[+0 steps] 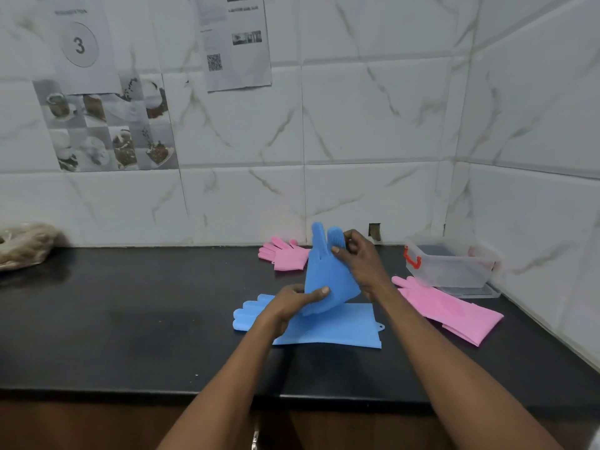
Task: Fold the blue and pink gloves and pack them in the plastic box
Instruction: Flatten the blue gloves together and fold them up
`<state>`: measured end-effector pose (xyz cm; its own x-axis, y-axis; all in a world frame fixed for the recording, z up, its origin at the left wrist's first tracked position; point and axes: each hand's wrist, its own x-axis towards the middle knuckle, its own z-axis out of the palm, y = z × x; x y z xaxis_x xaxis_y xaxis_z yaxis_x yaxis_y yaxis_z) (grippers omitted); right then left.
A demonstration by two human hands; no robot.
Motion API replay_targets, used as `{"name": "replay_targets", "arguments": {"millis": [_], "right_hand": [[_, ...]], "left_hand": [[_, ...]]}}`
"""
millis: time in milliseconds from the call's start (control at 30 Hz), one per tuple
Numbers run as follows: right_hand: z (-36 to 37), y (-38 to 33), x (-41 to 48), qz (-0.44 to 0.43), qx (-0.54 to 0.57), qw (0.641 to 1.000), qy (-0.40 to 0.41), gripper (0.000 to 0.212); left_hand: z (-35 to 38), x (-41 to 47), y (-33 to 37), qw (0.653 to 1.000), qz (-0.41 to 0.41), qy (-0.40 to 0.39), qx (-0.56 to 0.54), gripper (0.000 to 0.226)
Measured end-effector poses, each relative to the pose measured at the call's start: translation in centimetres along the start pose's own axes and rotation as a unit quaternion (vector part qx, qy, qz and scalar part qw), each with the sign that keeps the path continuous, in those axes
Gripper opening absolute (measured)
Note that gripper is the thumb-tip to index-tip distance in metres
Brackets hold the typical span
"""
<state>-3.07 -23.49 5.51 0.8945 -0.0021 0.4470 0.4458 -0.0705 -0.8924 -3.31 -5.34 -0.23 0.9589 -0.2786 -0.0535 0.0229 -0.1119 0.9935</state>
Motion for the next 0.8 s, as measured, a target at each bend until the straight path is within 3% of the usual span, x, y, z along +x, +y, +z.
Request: {"name": "replay_targets", "arguments": {"millis": [100,267,400,467,567,667,800], "right_hand": [[0.0,-1.3,1.1,-0.016,0.024,1.0,-0.011,0.015],[-0.1,-4.2,3.4,-0.009,0.123,0.992,0.025,0.019],[-0.5,-5.7,4.3,-0.01,0.147,0.988,0.052,0.022],[-1.3,-6.0,4.5,0.01,0.178,0.983,0.048,0.035],[-2.9,-5.2,3.7,0.093,0.204,0.974,-0.002,0.061],[-3.3,-2.5,1.9,0.139,0.207,0.963,-0.099,0.054],[-2.3,-1.9,1.1,0.126,0.273,0.945,-0.127,0.055]], "left_hand": [[-1.2,0.5,1.6,0.995,0.081,0.023,-0.053,0.045],[-2.4,1.6,6.6,0.969,0.158,-0.116,-0.15,0.046],[-1.6,2.5,10.2,0.968,0.159,-0.126,-0.145,0.044],[-1.7,2.9,11.3,0.963,0.16,-0.14,-0.166,0.049],[-2.4,3.2,12.3,0.951,0.171,-0.159,-0.205,0.056],[-2.9,3.6,12.6,0.949,0.171,-0.155,-0.216,0.055],[-2.4,3.6,12.2,0.955,0.167,-0.199,-0.142,0.046]]}}
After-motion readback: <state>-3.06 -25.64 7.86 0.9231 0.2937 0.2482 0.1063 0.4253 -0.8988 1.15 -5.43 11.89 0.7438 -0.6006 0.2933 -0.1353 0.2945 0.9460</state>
